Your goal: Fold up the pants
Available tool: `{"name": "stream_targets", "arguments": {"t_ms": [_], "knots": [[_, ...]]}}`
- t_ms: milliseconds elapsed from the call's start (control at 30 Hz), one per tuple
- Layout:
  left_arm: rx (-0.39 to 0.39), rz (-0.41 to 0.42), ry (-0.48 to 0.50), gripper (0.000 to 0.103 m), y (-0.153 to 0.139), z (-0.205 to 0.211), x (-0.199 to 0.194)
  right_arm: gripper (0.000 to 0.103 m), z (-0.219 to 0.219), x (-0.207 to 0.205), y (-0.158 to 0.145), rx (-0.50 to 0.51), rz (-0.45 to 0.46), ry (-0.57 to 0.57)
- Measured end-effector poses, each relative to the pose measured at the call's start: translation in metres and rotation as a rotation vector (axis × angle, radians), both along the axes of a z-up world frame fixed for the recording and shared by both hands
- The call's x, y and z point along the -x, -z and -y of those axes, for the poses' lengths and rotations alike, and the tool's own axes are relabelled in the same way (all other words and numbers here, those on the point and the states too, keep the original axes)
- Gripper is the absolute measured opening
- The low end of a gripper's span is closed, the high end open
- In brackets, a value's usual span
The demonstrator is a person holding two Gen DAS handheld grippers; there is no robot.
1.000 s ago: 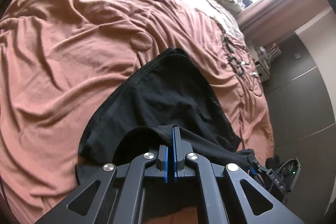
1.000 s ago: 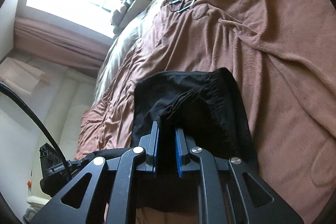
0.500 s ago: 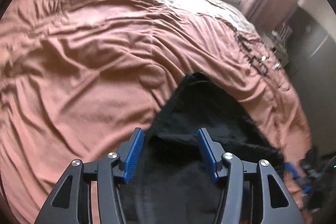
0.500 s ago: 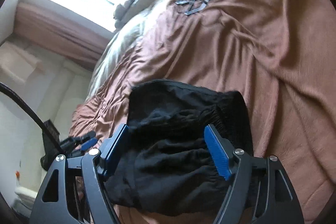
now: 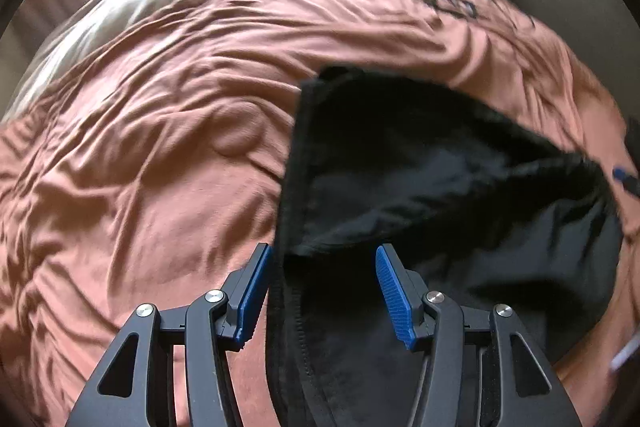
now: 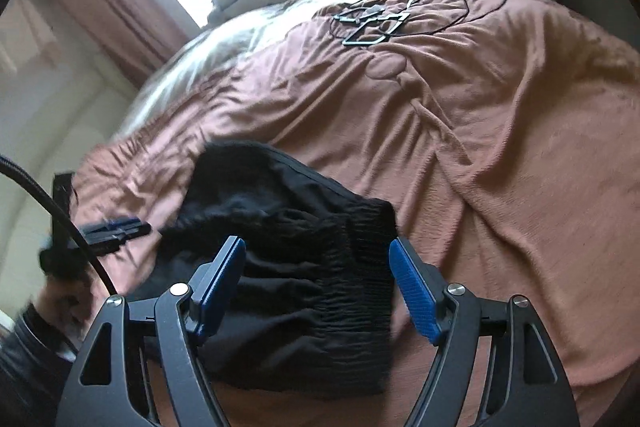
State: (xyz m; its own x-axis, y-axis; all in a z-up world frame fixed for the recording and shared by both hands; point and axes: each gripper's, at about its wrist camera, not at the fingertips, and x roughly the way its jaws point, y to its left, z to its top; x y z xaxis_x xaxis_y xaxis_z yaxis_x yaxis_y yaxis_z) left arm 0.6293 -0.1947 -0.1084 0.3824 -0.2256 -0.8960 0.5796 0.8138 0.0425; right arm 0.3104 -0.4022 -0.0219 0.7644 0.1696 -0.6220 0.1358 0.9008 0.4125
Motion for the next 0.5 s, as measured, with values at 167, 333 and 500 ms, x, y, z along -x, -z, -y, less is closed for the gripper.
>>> {"name": "stream_targets", "arguments": {"t_ms": [167,333,500], "knots": [[-0.045,0.019,0.042,0.074,0.016,0.008,-0.002,0.073,0.0,-0.003,0.002,0.035,-0.004,-0.036],[-0.093,0.044,0.123,0.074,0.028,0.017,0.001,0.073,-0.007,-0.009,0.011,0.097,-0.018,-0.071],[-0.145,0.109,0.155,0.056,0.033,0.017,0.001,0.059,-0.011,-0.01,0.012,0.121,-0.013,-0.077]]}}
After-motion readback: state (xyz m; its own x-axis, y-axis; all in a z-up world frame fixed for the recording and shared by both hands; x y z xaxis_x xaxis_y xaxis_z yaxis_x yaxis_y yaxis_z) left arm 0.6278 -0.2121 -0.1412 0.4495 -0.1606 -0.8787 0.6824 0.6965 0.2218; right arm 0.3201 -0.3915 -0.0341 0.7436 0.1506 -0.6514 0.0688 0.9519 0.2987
